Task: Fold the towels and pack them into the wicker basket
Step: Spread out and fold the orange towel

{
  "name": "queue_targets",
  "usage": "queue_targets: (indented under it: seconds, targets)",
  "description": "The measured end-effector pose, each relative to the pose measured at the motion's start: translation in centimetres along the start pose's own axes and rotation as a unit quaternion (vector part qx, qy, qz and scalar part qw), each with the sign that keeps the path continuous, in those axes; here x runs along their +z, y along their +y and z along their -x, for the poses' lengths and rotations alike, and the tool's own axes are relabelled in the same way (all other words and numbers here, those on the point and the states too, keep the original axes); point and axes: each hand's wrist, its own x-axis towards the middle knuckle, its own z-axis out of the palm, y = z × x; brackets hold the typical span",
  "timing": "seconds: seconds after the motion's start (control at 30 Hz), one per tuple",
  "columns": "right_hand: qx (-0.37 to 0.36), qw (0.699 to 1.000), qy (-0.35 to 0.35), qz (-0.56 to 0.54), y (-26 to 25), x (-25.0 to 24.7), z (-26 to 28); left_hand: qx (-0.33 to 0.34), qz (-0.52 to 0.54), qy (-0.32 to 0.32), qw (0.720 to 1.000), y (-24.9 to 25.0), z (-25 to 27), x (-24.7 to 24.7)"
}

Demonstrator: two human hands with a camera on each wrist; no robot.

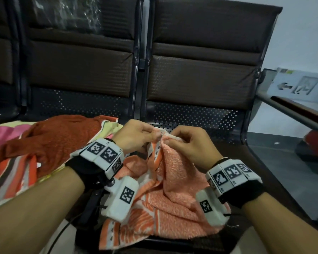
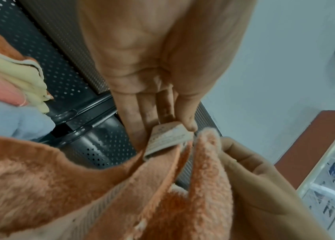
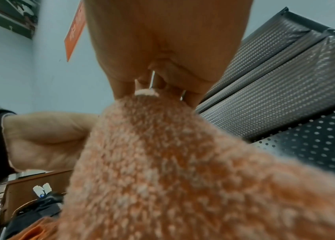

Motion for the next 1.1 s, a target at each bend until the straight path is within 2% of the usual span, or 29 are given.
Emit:
queue_targets:
  seconds: [0.27, 0.43, 0.53, 0.7, 0.8, 0.9, 0.93, 1.03, 1.1]
  targets:
    - [0.019, 0.999, 0.036, 0.031, 0.5, 0.0, 0.0, -0.032, 0.053, -0.07, 0.996, 0.5, 0.7, 1.2]
    - [0.029, 0.999, 0.032, 0.03, 0.4, 0.0, 0.0, -0.024, 0.065, -0.051, 0.996, 0.6, 0.9, 1.8]
    - [0.021, 0.999, 0.031, 0.024, 0.3, 0.2, 0.1, 0.003, 0.054, -0.054, 0.997, 0.3, 1.0, 1.7]
    - [0.01, 1.0, -0.012, 0.018, -0.4, 0.0, 0.2, 0.076, -0.058, -0.018, 0.995, 0.3, 1.2, 0.5]
    - [0.007, 0.983, -0.077, 0.168, 0.0, -1.0, 0.5, 0.13, -0.137, 0.024, 0.982, 0.4, 1.4, -1.0]
    - [0.026, 0.936, -0.125, 0.327, 0.3, -2.0, 1.2, 0.158, -0.178, 0.047, 0.97, 0.4, 2.0, -2.1]
    - [0.029, 0.934, -0.106, 0.339, 0.4, -2.3, 1.4, 0.164, -0.201, 0.047, 0.965, 0.3, 2.3, -2.3]
    - [0.029, 0.961, -0.011, 0.275, -0.2, -2.9, 2.0, 0.192, -0.281, 0.067, 0.938, 0.2, 3.3, -2.5]
    - [0.026, 0.956, 0.004, 0.291, -0.5, -3.0, 2.4, 0.218, -0.322, 0.064, 0.919, 0.1, 4.1, -2.3]
